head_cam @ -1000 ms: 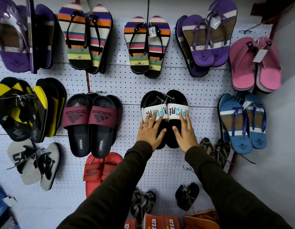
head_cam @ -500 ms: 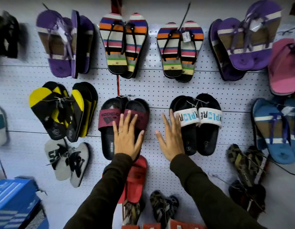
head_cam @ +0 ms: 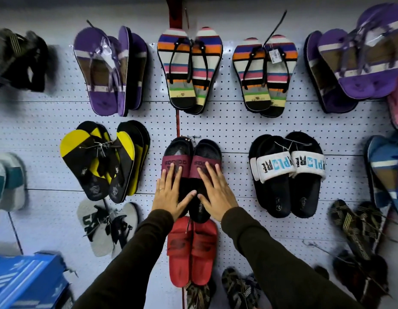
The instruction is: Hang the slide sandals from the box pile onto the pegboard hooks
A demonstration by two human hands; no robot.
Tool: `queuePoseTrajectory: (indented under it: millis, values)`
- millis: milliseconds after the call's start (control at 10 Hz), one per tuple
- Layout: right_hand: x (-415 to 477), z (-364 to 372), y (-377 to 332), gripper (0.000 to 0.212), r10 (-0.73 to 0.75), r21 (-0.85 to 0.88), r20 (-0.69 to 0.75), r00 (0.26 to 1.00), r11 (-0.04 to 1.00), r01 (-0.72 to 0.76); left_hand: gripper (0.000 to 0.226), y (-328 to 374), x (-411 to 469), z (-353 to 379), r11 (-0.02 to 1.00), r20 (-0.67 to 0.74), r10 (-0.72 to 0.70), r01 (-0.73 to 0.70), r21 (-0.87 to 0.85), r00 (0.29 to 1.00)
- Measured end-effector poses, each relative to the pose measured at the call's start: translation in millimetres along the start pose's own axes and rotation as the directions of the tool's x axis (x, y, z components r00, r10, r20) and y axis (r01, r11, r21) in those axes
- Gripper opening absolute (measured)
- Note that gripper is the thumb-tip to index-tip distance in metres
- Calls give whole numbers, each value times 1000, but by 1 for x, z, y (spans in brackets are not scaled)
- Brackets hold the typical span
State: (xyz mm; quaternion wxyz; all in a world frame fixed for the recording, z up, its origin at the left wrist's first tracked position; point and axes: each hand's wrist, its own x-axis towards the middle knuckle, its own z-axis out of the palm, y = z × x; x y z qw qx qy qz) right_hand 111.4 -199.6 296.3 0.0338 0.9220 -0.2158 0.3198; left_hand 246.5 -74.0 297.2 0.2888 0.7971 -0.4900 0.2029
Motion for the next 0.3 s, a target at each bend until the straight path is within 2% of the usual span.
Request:
queuePoseTrajectory:
  millis: [100, 200, 300]
  values:
    - [2, -2, -5, 78, 60, 19, 55, 997, 998, -61, 90, 1, 3, 4, 1000, 25, -9, 9, -3, 1000]
    - [3, -12, -4, 79, 41, 40, 87, 995, 998, -44, 89, 0, 3, 6, 1000, 11, -17, 17, -8, 1000]
    - [-2, -54, 2, 80, 87, 215, 14, 996, 973, -88, 90, 6, 4, 4, 999, -45, -42, 41, -25, 998]
